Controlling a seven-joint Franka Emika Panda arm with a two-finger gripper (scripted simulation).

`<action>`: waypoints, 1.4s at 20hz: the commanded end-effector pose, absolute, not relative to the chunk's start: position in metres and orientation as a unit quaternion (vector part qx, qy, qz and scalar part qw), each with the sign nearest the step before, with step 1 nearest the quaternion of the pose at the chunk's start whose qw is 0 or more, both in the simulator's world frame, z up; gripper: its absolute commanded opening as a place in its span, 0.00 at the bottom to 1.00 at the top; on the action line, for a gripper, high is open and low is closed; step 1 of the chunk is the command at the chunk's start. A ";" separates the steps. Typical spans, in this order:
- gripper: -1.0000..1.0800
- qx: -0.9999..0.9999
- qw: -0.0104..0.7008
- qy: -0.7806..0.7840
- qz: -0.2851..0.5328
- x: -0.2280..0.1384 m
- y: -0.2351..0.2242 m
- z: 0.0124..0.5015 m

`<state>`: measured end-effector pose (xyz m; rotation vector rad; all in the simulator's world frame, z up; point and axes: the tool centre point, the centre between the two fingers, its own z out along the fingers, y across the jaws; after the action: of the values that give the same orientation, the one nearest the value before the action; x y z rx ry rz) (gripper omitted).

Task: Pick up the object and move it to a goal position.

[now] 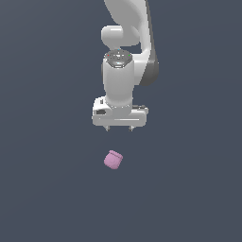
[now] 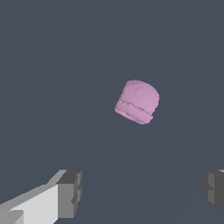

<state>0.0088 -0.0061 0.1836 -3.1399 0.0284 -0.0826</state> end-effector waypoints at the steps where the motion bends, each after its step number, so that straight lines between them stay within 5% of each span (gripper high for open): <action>1: 0.96 -1.000 0.000 0.009 -0.026 0.009 -0.006 0.184; 10: 0.96 -0.999 0.007 -0.005 -0.031 0.014 0.023 0.200; 28: 0.96 -0.995 0.009 0.100 -0.017 0.048 -0.003 0.157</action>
<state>0.0432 0.0017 0.1645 -3.1125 0.2592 -0.0601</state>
